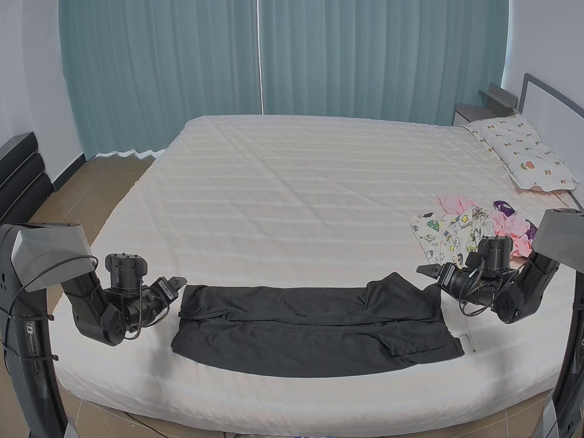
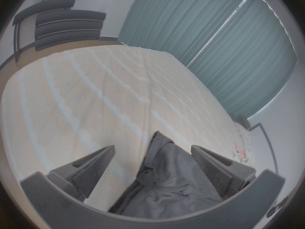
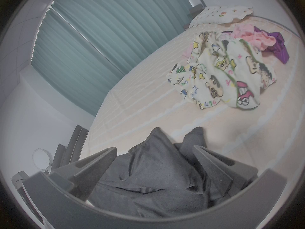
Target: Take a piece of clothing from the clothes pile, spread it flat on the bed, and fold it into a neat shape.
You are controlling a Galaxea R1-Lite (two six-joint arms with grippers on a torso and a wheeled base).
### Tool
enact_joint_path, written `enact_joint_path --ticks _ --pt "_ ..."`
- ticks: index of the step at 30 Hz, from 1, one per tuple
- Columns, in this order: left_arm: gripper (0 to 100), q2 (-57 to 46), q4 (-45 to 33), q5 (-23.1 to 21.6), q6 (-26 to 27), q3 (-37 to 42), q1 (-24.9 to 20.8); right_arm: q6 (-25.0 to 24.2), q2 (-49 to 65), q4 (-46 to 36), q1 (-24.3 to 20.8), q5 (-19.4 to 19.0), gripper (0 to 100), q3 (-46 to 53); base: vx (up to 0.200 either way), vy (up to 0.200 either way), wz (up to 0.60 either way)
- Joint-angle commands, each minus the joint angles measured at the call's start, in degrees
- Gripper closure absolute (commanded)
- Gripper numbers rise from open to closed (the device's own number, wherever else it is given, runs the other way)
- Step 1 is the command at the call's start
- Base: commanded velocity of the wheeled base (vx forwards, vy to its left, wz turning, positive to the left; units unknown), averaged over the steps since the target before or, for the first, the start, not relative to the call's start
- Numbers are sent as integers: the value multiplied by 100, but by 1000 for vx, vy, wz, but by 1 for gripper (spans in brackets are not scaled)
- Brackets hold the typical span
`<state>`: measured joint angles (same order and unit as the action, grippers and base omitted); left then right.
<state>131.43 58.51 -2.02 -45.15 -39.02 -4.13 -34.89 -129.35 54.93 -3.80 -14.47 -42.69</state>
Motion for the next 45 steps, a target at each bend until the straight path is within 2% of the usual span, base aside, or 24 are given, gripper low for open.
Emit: enact_joint_path --ticks 1,9,30,31,40,45 --pt "0 -73 2 -246 -591 -202 -158 -53 -398 -510 -209 -117 0 -741 0 0 0" --pt "0 190 64 -263 -609 -246 -176 -53 -714 -527 -147 -302 0 -837 0 0 0" --pt "0 278 72 -255 -582 -246 -220 61 -881 -527 -59 -293 0 -908 0 0 0" --pt "0 278 72 -246 -582 -246 -237 114 -916 -527 -68 -293 100 -916 0 0 0" --pt "0 287 81 -211 -573 -202 -290 255 -863 -483 2 -249 100 -793 0 0 0" --pt "0 287 81 -211 -565 -202 -299 263 -521 -448 -6 -249 100 -389 0 0 0"
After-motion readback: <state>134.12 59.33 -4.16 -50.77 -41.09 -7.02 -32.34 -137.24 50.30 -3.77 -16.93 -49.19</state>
